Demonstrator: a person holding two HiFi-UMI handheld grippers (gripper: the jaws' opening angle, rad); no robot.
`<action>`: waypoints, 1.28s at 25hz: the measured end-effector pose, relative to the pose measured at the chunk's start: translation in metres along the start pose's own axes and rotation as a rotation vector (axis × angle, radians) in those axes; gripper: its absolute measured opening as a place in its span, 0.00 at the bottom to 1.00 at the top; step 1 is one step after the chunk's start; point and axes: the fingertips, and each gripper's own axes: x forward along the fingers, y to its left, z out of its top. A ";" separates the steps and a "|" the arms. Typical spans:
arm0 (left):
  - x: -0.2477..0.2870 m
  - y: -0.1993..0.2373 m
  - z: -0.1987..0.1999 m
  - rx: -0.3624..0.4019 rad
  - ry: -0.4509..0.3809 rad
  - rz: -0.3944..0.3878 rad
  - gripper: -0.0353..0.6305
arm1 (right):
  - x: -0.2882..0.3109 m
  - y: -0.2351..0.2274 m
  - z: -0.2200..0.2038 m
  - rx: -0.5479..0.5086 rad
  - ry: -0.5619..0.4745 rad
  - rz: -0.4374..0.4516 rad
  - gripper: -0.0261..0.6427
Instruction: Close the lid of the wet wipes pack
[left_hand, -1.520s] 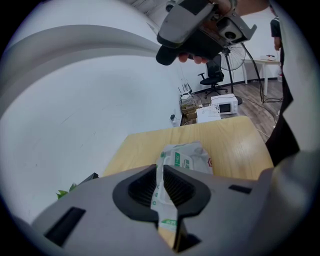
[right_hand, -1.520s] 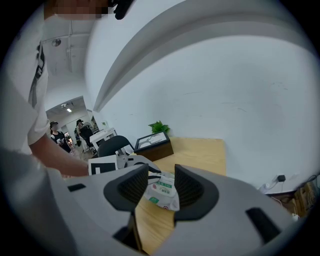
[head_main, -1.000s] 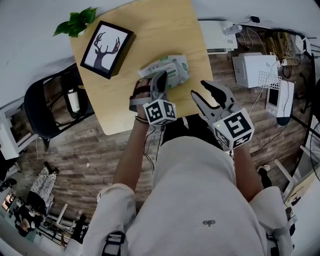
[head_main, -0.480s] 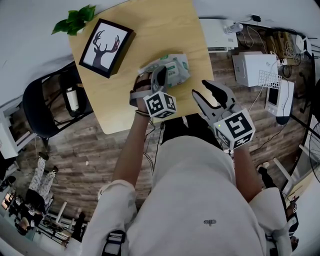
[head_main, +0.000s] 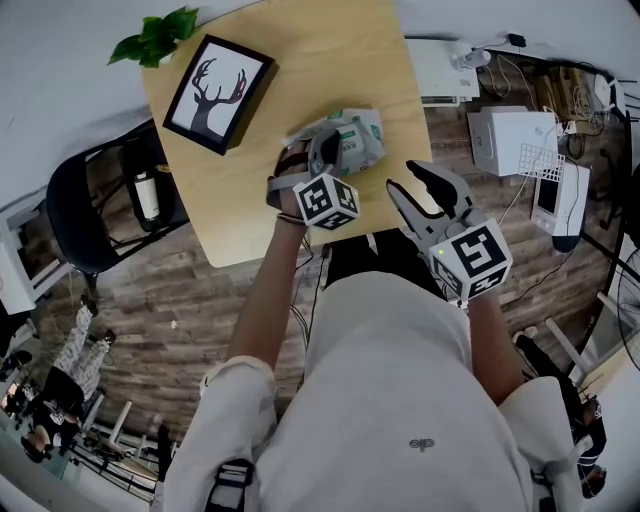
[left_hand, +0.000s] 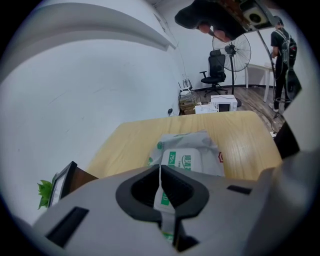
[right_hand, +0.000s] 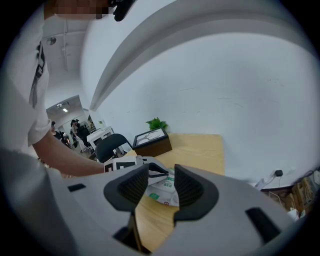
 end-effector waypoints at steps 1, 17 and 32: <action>0.001 0.000 0.000 -0.007 0.000 -0.005 0.08 | 0.000 0.000 0.000 0.001 0.000 -0.001 0.28; 0.007 0.002 -0.003 -0.105 -0.013 -0.059 0.06 | 0.003 0.014 0.003 -0.015 -0.002 -0.001 0.28; -0.019 -0.004 0.005 -0.066 -0.012 -0.040 0.06 | -0.019 0.021 0.006 -0.006 -0.054 -0.042 0.28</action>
